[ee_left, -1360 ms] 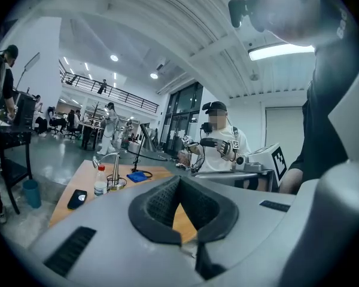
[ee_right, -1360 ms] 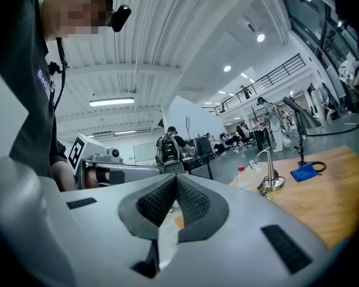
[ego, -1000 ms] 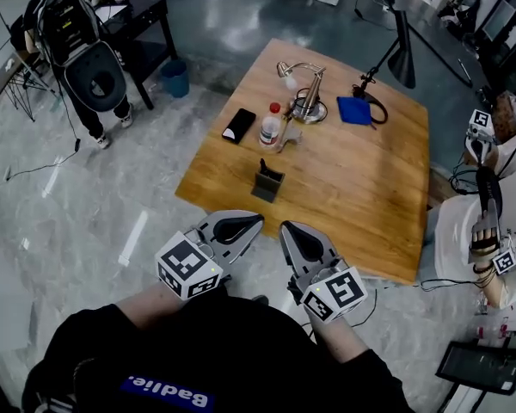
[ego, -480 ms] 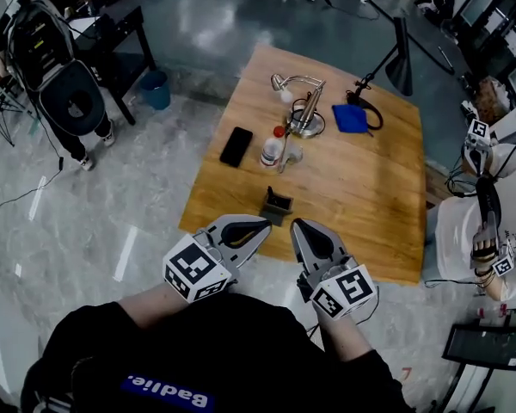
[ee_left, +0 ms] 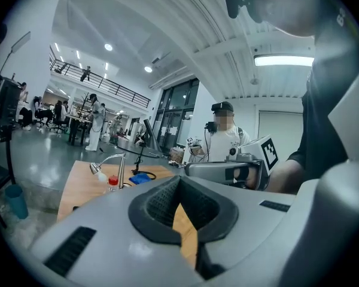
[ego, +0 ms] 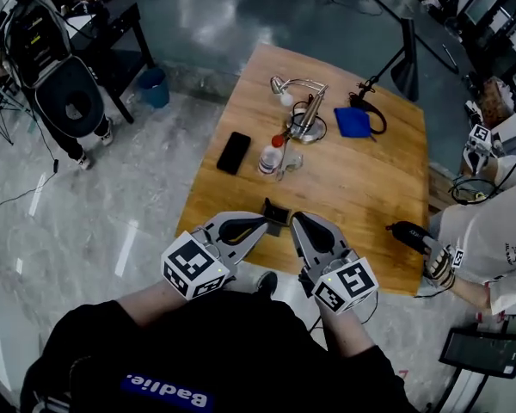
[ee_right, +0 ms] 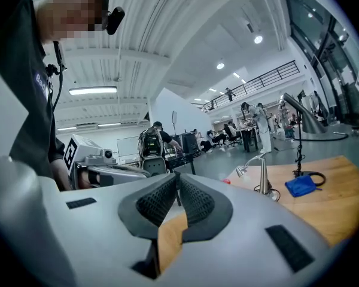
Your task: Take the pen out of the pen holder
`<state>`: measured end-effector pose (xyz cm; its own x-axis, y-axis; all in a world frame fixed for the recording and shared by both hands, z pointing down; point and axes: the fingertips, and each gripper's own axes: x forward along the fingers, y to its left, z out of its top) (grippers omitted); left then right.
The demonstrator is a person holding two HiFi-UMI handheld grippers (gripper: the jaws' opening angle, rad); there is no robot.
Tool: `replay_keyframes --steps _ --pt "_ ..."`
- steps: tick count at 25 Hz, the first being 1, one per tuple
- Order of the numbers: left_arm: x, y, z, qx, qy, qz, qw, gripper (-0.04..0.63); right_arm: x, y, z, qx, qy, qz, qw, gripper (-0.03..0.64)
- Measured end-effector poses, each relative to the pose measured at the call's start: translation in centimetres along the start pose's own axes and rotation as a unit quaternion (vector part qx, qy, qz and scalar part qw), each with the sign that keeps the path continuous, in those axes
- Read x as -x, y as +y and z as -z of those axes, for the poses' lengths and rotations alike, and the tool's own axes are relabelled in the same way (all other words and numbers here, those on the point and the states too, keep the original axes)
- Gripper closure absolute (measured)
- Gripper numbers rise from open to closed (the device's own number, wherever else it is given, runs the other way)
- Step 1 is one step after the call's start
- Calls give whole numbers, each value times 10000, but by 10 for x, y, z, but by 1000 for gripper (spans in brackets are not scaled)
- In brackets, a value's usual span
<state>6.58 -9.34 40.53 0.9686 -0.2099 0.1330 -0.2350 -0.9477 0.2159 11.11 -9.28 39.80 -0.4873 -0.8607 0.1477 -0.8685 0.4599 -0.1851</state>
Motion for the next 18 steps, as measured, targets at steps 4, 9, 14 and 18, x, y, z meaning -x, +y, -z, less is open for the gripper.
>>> replay_keyframes --steps 4,9,14,18 --pt "-13 4 -4 16 24 -119 9999 597 -7 -17 0 -20 90 -180 9998 609" --pt "-22 12 -2 73 53 -302 9995 597 -19 -35 5 -39 248 -368 9990 608" --pt "-24 19 -2 130 27 -493 9987 597 -30 -49 15 -45 459 -480 9978 603" --pt "-20 23 1 187 7 -672 9976 597 -38 -53 24 5 650 -608 9960 597"
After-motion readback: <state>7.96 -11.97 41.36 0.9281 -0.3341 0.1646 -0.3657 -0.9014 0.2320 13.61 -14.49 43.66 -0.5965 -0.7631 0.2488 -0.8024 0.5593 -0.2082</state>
